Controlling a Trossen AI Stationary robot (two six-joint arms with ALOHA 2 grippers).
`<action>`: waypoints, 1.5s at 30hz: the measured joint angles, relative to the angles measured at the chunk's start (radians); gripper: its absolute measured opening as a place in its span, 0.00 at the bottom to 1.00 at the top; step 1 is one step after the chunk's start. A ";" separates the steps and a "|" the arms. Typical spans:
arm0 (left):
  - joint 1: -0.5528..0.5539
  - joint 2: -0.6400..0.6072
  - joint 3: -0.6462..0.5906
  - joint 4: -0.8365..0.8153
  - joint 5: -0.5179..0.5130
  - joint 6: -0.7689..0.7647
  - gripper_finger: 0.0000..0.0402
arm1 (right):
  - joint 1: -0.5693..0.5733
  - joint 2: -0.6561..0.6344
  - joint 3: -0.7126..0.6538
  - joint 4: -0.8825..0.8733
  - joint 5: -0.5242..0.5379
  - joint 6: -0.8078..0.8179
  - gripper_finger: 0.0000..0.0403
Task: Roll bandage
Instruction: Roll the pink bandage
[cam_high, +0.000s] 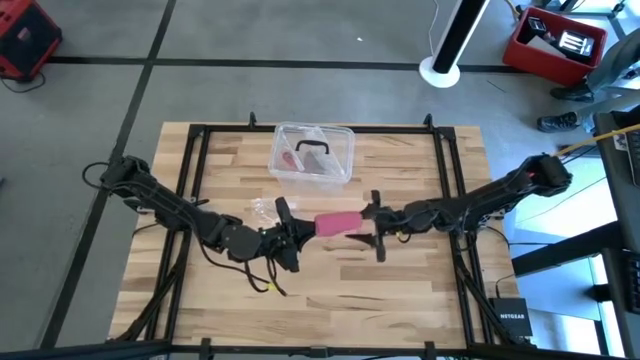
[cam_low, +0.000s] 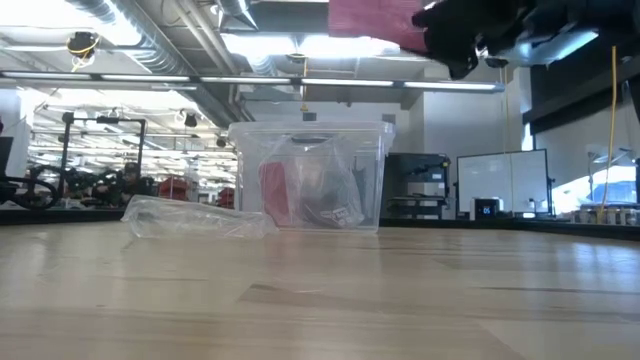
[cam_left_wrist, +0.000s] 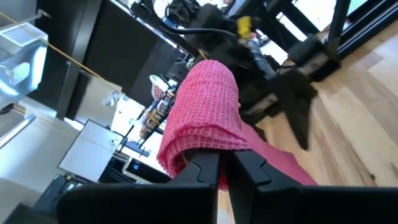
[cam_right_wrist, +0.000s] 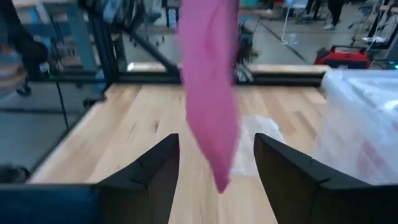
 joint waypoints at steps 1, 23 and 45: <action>0.000 0.000 0.000 0.004 0.000 0.004 0.01 | 0.000 0.014 0.000 0.001 0.000 -0.009 0.51; 0.015 0.000 0.000 0.071 0.000 0.062 0.01 | 0.042 0.073 0.000 0.132 -0.042 -0.107 0.03; 0.074 0.000 0.000 0.029 0.018 0.068 0.01 | 0.288 0.066 0.565 -0.423 0.071 -0.433 0.01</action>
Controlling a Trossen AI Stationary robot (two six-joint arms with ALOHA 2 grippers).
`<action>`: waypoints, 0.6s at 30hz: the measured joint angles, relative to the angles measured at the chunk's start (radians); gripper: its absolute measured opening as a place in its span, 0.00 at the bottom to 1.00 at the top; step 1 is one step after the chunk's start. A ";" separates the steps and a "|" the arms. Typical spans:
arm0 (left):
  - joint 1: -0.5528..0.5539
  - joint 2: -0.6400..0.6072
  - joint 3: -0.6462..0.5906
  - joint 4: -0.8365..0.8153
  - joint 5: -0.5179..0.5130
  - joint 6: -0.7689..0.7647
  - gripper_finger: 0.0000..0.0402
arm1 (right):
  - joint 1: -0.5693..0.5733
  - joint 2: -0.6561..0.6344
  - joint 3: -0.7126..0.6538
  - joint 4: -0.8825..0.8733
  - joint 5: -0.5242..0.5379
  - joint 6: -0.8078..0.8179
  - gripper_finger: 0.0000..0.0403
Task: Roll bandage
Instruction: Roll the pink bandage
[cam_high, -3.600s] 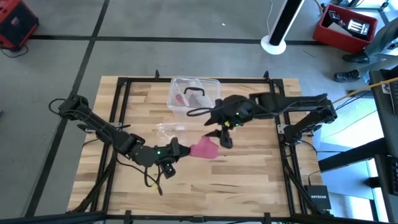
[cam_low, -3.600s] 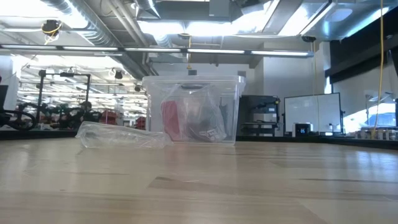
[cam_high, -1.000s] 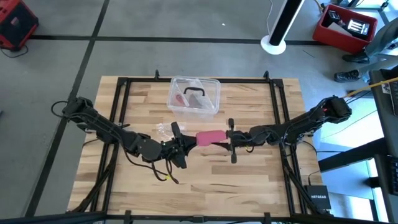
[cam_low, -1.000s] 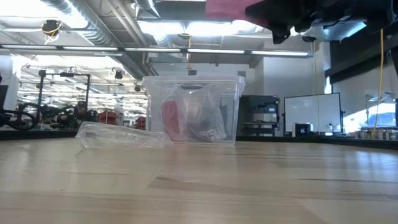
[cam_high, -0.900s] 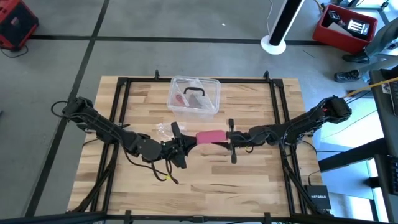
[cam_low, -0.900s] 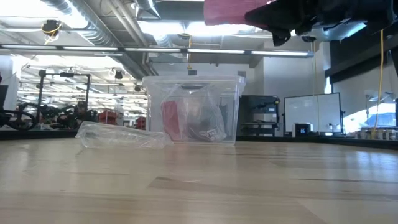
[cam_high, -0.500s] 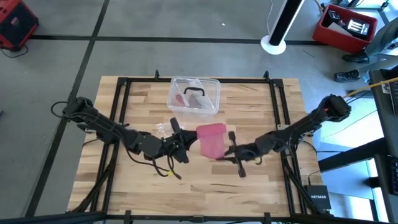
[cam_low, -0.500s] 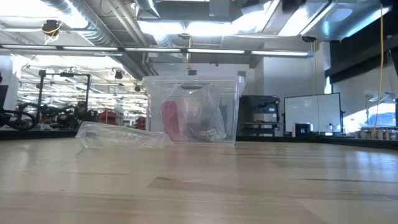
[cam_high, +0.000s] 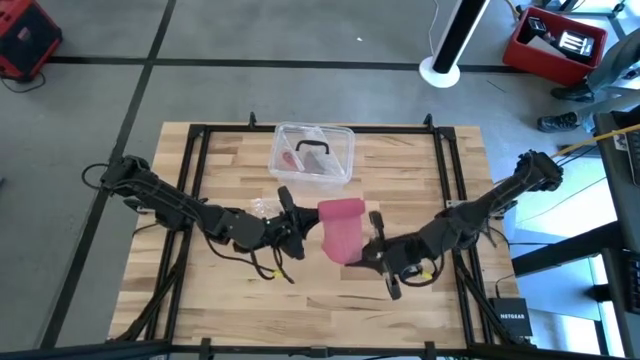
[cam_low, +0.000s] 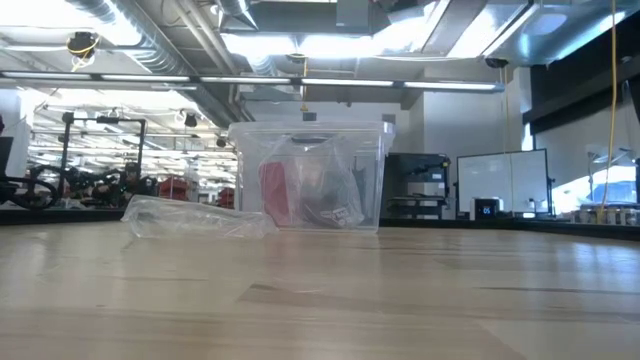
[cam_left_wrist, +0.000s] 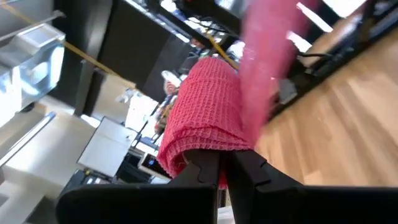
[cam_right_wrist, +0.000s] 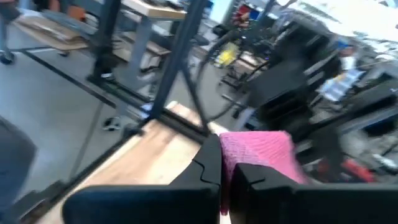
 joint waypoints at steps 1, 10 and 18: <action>-0.004 0.000 0.000 -0.021 0.009 -0.008 0.00 | 0.000 0.000 0.039 -0.034 0.015 -0.014 0.01; -0.081 0.035 0.002 -0.034 0.035 0.043 0.01 | -0.067 0.000 0.232 -0.213 0.218 -0.051 0.01; -0.140 0.039 -0.001 -0.007 0.032 0.172 0.01 | -0.228 0.022 0.235 -0.443 0.043 0.269 0.01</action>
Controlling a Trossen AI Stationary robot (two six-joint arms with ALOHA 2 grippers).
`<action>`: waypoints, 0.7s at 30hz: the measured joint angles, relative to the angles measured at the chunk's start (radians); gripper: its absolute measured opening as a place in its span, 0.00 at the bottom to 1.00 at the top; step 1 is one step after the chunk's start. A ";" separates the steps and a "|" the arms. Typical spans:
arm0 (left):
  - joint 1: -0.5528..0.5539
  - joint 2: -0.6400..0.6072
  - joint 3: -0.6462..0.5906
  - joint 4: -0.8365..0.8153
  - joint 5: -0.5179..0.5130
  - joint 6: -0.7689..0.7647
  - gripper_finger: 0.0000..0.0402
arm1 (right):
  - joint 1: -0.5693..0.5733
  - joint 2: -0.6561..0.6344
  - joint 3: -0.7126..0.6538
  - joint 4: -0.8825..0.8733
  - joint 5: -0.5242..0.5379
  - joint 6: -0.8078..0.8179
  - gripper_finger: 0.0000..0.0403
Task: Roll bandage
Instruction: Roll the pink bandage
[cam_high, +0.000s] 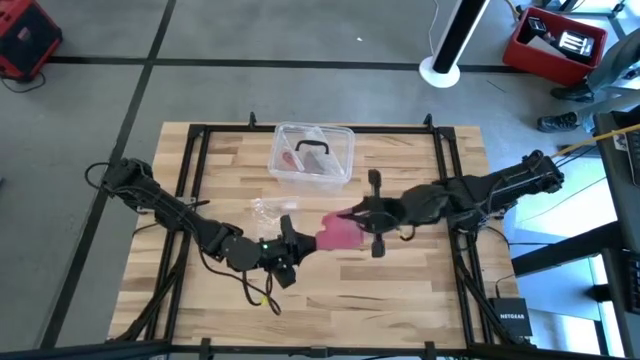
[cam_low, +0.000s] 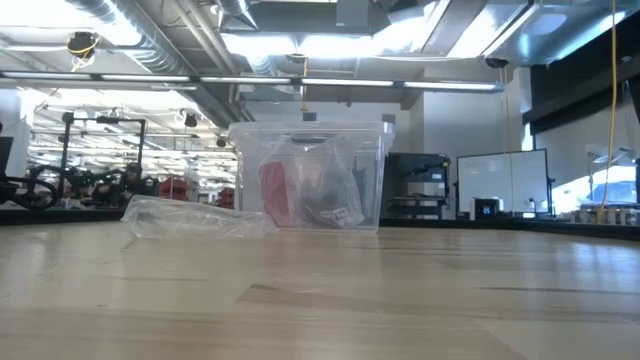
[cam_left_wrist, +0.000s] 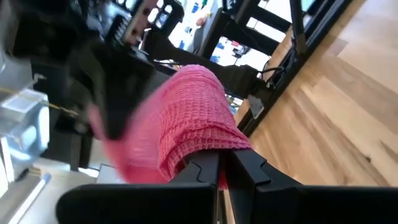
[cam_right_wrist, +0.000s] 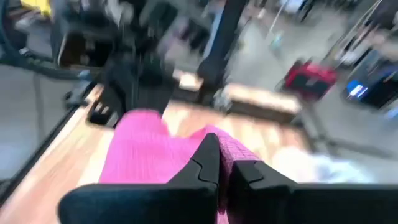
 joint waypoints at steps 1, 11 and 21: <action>-0.003 0.000 -0.001 0.002 -0.005 0.018 0.01 | -0.009 0.008 0.000 -0.025 -0.021 0.027 0.01; 0.003 0.000 -0.001 -0.009 -0.006 0.056 0.01 | -0.028 0.069 0.001 -0.135 -0.083 0.191 0.08; 0.009 0.002 -0.001 -0.001 0.010 0.051 0.01 | -0.030 0.061 0.051 -0.165 0.024 0.170 0.54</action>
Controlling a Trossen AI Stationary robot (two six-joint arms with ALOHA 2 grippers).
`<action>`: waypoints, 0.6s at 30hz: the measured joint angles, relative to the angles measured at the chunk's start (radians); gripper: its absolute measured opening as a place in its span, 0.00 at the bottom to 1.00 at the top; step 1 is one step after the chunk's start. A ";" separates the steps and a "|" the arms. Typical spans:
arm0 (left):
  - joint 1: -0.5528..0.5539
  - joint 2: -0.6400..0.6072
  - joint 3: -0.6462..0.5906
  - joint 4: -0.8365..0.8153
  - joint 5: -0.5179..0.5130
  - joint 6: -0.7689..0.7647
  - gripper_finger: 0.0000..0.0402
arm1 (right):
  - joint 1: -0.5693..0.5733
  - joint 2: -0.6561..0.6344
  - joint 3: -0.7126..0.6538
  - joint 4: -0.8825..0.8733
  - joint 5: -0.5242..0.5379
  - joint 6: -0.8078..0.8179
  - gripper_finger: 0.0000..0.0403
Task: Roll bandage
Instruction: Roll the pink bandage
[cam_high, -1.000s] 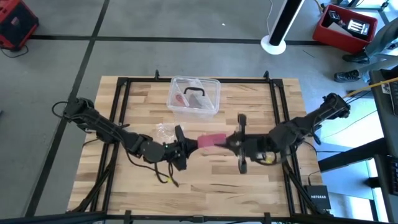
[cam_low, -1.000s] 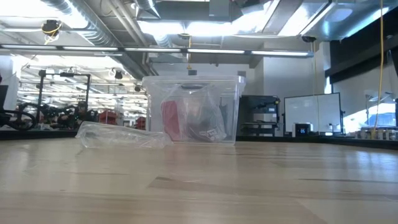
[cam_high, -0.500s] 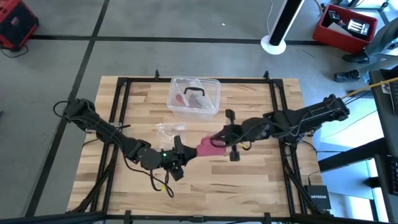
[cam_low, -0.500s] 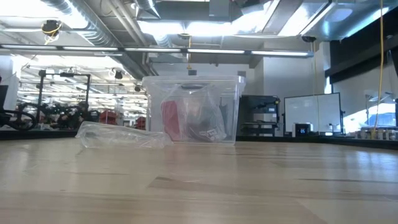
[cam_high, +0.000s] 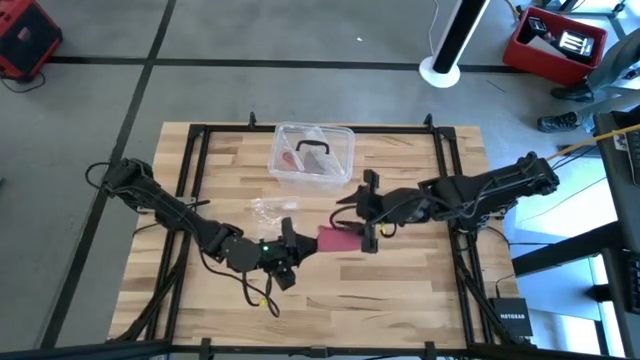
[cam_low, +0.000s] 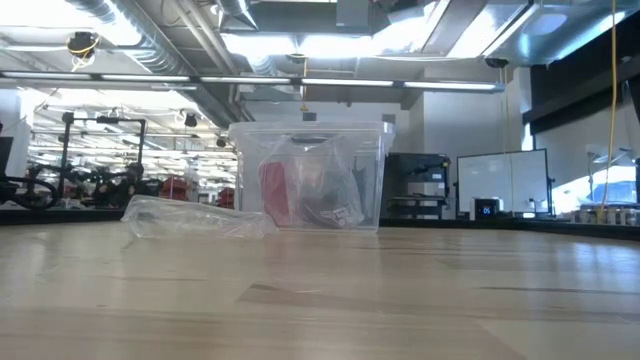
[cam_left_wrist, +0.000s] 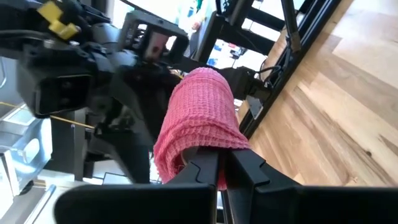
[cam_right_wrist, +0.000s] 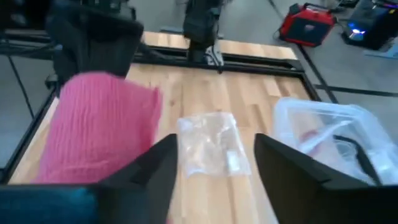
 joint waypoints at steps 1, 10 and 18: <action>0.000 0.000 0.000 -0.001 0.000 0.000 0.01 | 0.000 -0.001 0.005 -0.002 -0.005 0.000 0.57; 0.001 0.000 0.000 -0.008 0.000 0.023 0.01 | 0.000 0.013 0.005 -0.094 -0.115 0.034 0.65; 0.002 0.000 0.001 -0.002 -0.005 0.039 0.01 | 0.003 -0.027 0.115 -0.110 0.007 -0.037 0.63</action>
